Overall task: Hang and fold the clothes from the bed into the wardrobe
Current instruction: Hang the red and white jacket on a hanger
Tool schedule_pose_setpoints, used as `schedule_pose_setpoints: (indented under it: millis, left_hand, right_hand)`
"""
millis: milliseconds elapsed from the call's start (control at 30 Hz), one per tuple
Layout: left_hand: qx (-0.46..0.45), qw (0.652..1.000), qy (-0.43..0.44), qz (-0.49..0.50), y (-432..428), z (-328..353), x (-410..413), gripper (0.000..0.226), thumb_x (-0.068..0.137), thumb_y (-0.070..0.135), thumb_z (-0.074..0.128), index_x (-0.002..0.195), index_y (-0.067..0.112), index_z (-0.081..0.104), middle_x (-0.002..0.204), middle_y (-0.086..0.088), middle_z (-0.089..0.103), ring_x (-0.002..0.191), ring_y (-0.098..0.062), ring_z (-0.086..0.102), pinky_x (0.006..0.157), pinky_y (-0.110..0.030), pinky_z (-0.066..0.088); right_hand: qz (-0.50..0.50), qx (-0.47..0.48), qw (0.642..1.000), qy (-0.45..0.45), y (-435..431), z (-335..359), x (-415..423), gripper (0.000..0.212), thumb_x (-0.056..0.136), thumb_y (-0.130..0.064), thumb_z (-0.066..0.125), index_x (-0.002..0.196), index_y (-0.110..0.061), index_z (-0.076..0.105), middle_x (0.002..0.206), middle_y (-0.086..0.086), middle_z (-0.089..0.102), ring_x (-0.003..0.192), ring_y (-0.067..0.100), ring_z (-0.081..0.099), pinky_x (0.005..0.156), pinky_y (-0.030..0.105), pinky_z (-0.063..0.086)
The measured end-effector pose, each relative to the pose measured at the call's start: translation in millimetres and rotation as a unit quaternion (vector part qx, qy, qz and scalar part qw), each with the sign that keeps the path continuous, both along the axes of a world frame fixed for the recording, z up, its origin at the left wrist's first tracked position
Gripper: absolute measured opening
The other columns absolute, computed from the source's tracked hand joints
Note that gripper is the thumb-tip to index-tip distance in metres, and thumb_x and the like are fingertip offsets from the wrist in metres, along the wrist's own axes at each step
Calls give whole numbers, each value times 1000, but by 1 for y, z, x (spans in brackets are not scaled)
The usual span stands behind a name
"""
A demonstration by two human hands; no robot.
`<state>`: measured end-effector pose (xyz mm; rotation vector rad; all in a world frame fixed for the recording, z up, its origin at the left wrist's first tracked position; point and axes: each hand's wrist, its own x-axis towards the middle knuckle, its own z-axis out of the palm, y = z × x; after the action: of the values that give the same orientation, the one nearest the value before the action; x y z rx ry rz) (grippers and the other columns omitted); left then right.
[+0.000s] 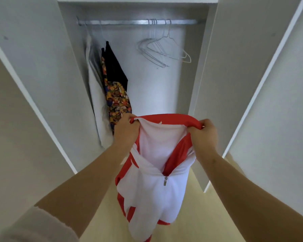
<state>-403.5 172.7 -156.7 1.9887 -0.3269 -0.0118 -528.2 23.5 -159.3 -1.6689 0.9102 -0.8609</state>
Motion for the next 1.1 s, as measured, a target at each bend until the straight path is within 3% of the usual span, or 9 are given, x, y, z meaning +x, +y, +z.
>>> schedule_pose_setpoints:
  millis: [267, 400, 533, 700, 767, 867, 933, 1033, 1100]
  left_hand:
    - [4, 998, -26, 53, -27, 5, 152, 9, 87, 16, 55, 87, 24, 52, 77, 17, 47, 69, 1, 43, 59, -16, 34]
    - [109, 994, 20, 2, -52, 16, 243, 9, 81, 19, 62, 84, 22, 54, 80, 9, 49, 72, -8, 47, 58, -19, 35]
    - [149, 987, 36, 39, -75, 36, 324, 13, 81, 13, 58, 75, 19, 49, 76, 3, 49, 67, -11, 46, 56, -23, 36]
    - [-5, 991, 107, 85, -99, 48, 391, 10, 86, 13, 52, 95, 16, 57, 97, -10, 61, 93, -30, 59, 88, -39, 50]
    - [-79, 984, 148, 64, -107, 52, 415, 18, 87, 15, 55, 105, 13, 58, 102, -14, 63, 95, -32, 60, 91, -43, 50]
    - [-136, 976, 166, 42, -120, 57, 453, 24, 88, 18, 56, 112, 14, 57, 101, -11, 62, 92, -28, 60, 87, -39, 50]
    - [-159, 974, 157, 38, -130, 62, 472, 17, 88, 15, 56, 105, 13, 57, 99, -11, 62, 91, -27, 59, 82, -37, 50]
    - [-186, 972, 145, 20, -143, 74, 509, 6, 88, 10, 54, 92, 15, 56, 83, -5, 59, 78, -20, 56, 64, -26, 45]
    - [-187, 972, 140, 2, -150, 82, 529, 13, 87, 8, 54, 80, 18, 55, 77, -2, 56, 73, -17, 54, 57, -23, 41]
  right_hand:
    - [28, -10, 1000, -8, -47, 10, 171, 27, 75, -3, 52, 60, -19, 37, 55, -5, 41, 51, 12, 37, 46, 26, 25]
    - [28, 29, 999, -24, -88, 15, 260, 24, 78, -2, 53, 64, -18, 42, 64, -2, 47, 57, 12, 42, 48, 23, 30]
    - [72, 2, 997, 10, -121, 30, 344, 12, 77, 0, 53, 77, -11, 48, 66, -3, 48, 60, 11, 44, 50, 21, 31]
    - [125, 19, 992, -8, -129, 42, 432, 9, 79, -5, 55, 79, -10, 47, 67, -1, 48, 58, 11, 43, 51, 23, 34]
    - [146, 31, 989, -11, -129, 43, 463, 11, 80, -8, 56, 77, -12, 47, 67, -1, 48, 57, 12, 44, 52, 23, 35]
    - [166, 34, 986, -6, -131, 43, 503, 15, 80, -9, 58, 73, -14, 45, 67, 1, 49, 59, 15, 46, 53, 24, 36]
    - [179, 51, 983, -3, -136, 42, 520, 14, 80, -10, 59, 73, -14, 48, 69, 3, 54, 62, 18, 50, 55, 26, 38]
    - [212, 79, 974, 11, -146, 51, 550, 10, 80, -14, 62, 74, -15, 53, 69, 3, 58, 61, 18, 53, 55, 25, 40]
    - [204, 28, 978, 22, -156, 59, 568, 15, 81, -19, 63, 71, -18, 53, 65, 0, 56, 59, 16, 51, 54, 25, 38]
